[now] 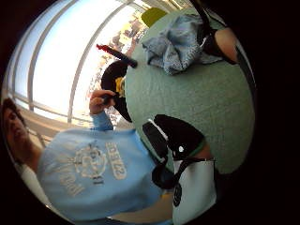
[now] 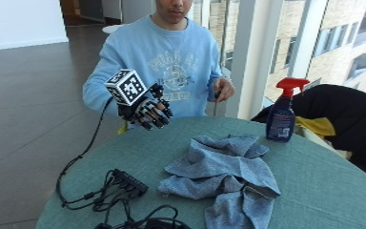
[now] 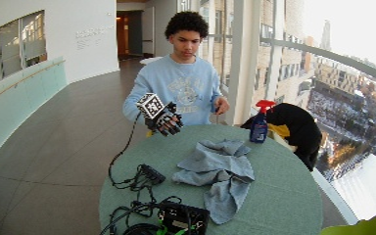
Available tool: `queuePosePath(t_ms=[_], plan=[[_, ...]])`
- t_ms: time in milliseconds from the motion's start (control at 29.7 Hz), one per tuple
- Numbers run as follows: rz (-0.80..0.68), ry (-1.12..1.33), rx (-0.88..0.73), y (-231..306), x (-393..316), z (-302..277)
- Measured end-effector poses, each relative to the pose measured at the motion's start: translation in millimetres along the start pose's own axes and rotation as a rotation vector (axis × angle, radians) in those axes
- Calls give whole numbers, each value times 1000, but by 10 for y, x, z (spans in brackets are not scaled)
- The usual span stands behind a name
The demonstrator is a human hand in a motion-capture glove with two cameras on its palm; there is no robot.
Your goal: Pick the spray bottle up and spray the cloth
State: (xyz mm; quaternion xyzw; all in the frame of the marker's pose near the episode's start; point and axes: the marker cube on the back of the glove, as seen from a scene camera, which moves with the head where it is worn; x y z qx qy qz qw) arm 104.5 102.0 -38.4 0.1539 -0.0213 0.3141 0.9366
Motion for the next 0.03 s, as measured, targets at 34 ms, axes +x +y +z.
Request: queuePosePath(t_ms=[34], plan=[[0,-1,0,-3,0,1]])
